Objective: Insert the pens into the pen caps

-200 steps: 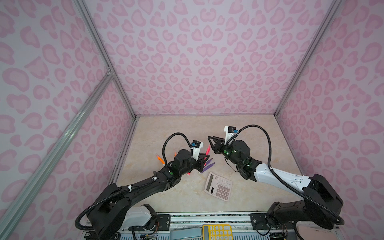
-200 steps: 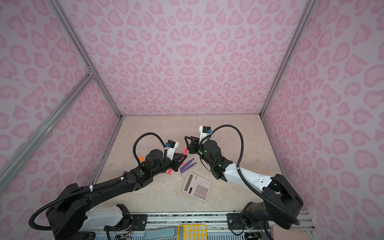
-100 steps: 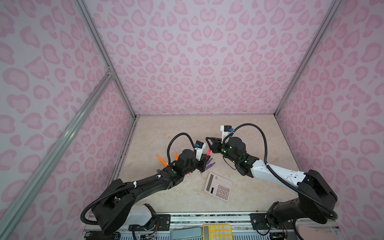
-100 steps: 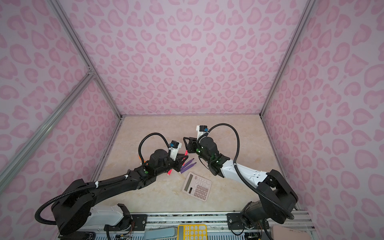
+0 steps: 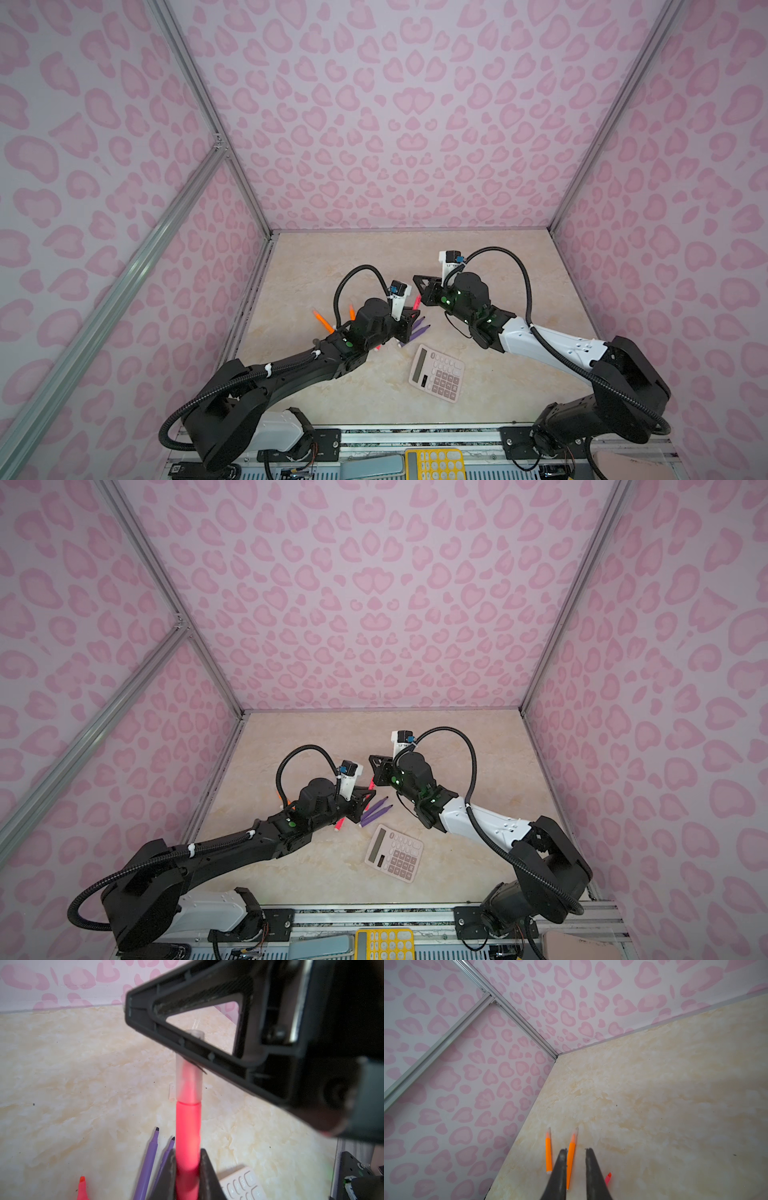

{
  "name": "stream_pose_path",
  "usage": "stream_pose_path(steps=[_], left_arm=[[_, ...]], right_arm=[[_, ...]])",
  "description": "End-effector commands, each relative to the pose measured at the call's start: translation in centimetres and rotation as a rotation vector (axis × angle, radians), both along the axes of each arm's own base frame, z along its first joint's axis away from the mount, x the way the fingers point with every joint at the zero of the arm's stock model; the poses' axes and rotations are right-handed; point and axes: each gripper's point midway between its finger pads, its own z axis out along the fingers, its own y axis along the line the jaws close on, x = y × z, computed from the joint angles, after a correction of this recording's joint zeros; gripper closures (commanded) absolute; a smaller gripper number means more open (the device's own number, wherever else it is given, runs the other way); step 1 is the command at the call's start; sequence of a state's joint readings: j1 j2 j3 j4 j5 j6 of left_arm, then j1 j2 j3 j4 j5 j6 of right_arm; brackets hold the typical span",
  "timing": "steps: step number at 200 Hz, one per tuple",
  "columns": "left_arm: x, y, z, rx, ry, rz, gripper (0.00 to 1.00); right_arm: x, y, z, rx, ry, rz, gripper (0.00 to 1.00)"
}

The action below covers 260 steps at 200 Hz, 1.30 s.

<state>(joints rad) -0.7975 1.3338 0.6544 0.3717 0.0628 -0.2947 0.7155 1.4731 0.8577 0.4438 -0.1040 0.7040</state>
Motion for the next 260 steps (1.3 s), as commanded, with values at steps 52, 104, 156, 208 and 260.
stream_pose_path(steps=[52,104,156,208,260], left_arm=[[3.1,2.4,5.2,-0.095,-0.057,0.136,0.96],[5.3,4.7,7.5,-0.136,-0.084,0.209,0.96],[6.8,6.3,10.0,-0.149,-0.140,0.253,0.96],[7.7,7.0,11.3,-0.126,-0.216,0.299,0.96],[8.8,8.1,12.2,-0.090,-0.294,0.371,0.96]], right_arm=[[-0.8,1.8,-1.4,-0.025,0.003,0.044,1.00],[-2.0,3.3,-2.0,-0.031,-0.011,0.048,1.00],[-2.2,4.0,-3.2,-0.021,0.033,0.029,1.00],[-2.1,4.6,-4.5,-0.036,0.113,0.017,1.00],[-2.4,5.6,-5.1,-0.048,0.145,0.035,1.00]])
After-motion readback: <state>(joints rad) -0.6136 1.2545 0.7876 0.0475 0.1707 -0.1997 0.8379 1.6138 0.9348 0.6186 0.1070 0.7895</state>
